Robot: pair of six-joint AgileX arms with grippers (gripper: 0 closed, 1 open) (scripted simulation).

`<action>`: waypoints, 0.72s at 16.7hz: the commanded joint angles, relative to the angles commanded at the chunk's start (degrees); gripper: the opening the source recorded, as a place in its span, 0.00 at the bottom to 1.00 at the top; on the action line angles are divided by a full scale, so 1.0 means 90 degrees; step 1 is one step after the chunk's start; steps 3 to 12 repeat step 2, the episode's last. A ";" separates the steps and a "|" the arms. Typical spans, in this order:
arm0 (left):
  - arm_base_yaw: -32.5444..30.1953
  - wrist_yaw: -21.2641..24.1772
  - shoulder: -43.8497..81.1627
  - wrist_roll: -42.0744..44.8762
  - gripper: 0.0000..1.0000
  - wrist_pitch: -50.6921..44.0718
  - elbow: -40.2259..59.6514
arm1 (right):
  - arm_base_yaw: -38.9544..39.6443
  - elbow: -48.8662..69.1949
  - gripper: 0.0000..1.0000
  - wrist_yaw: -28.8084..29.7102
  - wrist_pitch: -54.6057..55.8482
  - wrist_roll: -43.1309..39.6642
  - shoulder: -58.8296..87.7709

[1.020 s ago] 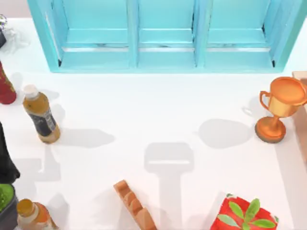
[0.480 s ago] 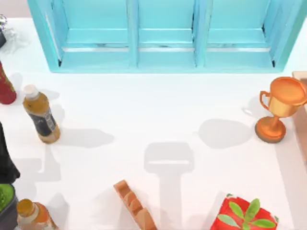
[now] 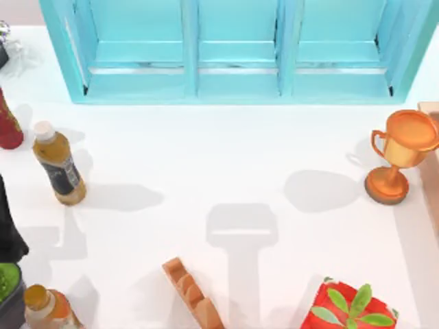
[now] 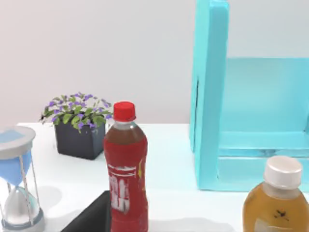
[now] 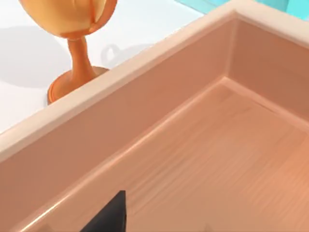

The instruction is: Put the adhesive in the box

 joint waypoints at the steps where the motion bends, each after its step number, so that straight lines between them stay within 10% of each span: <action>1: 0.0000 0.0000 0.0000 0.0000 1.00 0.0000 0.0000 | 0.0000 0.0000 1.00 0.0000 0.0000 0.0000 0.0000; 12: 0.0000 0.0000 0.0000 0.0000 1.00 0.0000 0.0000 | 0.0000 0.0000 1.00 0.0000 0.0000 0.0000 0.0000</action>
